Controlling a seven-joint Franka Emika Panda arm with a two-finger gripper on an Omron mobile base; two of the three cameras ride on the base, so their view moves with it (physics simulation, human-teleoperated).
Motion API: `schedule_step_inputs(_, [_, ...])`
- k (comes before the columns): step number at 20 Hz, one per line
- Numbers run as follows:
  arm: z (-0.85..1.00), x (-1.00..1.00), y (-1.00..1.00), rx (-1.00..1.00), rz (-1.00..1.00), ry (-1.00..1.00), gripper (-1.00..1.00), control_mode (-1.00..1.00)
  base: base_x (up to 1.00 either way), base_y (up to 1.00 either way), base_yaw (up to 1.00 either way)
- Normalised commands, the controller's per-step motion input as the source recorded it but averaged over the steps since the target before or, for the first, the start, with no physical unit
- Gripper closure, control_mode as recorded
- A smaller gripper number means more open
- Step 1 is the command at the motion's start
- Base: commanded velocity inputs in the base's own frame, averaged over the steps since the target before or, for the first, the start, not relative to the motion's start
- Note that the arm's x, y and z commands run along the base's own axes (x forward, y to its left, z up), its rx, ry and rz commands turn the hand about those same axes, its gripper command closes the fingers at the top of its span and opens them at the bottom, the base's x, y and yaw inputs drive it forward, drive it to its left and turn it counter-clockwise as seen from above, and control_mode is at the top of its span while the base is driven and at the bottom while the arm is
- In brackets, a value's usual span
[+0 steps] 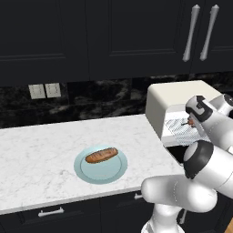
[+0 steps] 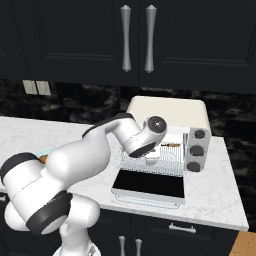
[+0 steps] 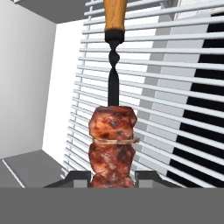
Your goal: Pick up the kebab skewer and baguette bread, and place them inside the toaster oven. Close the toaster oven door and start by setting the timer.
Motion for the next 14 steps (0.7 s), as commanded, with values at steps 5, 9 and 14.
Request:
schedule_step_inputs(5, [-0.02,0.02,0.00,0.00,-0.03,0.00,-1.00,-1.00,0.00,0.00,0.00])
schedule_step_inputs(9, [0.00,0.01,0.00,0.00,-0.02,0.00,-1.00,-1.00,0.00,0.00,0.00])
schedule_step_inputs(14, [-0.01,0.00,-0.02,0.00,-0.01,0.00,-1.00,-1.00,0.00,0.00,0.00])
